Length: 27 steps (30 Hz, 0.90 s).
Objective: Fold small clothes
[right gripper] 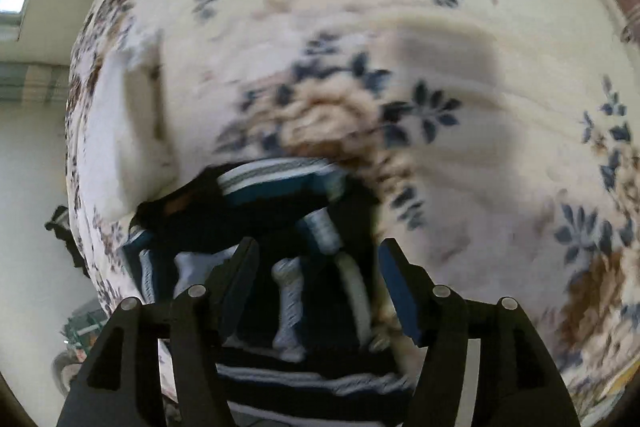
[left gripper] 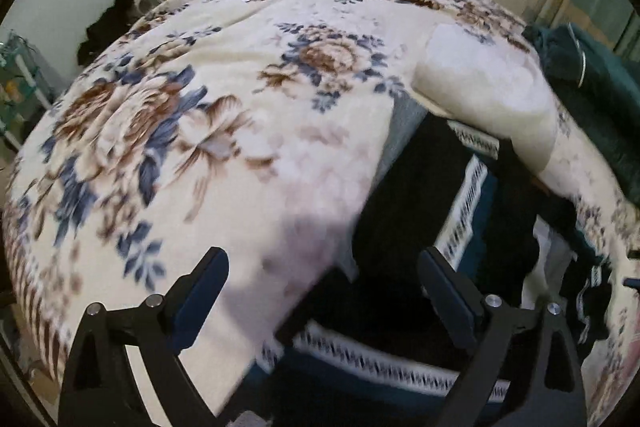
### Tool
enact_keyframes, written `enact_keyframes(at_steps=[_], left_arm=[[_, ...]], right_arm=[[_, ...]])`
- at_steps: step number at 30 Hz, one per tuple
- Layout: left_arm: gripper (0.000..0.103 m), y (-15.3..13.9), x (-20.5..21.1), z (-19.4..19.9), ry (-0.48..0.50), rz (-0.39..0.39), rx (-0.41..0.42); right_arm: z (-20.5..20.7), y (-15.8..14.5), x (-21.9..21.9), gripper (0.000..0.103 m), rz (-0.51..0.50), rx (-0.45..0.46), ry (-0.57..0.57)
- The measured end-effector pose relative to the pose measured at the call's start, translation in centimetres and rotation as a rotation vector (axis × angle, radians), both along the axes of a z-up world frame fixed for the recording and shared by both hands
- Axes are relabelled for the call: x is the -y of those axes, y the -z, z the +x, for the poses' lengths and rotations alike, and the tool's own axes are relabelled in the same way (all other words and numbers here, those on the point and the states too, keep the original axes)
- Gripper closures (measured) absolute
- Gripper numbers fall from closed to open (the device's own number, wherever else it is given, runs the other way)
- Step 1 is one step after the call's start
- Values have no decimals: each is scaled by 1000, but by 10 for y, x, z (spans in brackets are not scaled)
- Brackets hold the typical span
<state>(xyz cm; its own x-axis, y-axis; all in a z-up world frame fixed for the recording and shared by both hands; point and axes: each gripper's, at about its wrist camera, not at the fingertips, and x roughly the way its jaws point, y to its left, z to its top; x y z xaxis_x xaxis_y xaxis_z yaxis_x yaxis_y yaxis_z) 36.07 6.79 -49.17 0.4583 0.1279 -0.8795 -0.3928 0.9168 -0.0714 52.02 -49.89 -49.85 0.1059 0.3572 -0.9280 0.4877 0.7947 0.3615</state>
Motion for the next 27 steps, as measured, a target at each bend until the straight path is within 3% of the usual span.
enact_keyframes(at_steps=[4, 5, 6, 7, 10, 12, 16, 18, 19, 20, 23, 27], left_arm=[[6, 2, 35, -32, -36, 73, -63], [6, 1, 46, -42, -44, 92, -82], [6, 1, 57, -51, -49, 100, -97], [6, 0, 67, -60, -54, 106, -106], [6, 4, 90, -80, -57, 97, -136], [6, 9, 103, -91, -55, 80, -155], [6, 12, 118, -104, -29, 51, -182], [6, 7, 123, -112, -12, 52, -184], [6, 4, 124, -117, 1, 47, -181], [6, 0, 127, -123, 20, 40, -179], [6, -2, 145, -144, 110, 14, -196], [6, 11, 205, -186, 334, -74, -265]], right_arm=[[10, 74, 9, 38, 217, -27, 55], [14, 82, 6, 47, 259, -24, 40], [19, 87, -2, 68, 262, -18, -26], [22, 87, -8, 96, 213, -24, -84], [32, 60, -1, 97, 49, 69, -132], [39, 52, 17, 97, 5, 87, -85], [48, 78, 10, 95, 33, 1, -142], [44, 75, 9, 83, 62, -5, -152], [37, 69, 12, 65, 65, -3, -140], [27, 62, 15, 49, 85, 10, -122], [-23, 42, 36, 48, 154, -5, -71], [-103, 19, 69, 48, 126, -81, -39]])
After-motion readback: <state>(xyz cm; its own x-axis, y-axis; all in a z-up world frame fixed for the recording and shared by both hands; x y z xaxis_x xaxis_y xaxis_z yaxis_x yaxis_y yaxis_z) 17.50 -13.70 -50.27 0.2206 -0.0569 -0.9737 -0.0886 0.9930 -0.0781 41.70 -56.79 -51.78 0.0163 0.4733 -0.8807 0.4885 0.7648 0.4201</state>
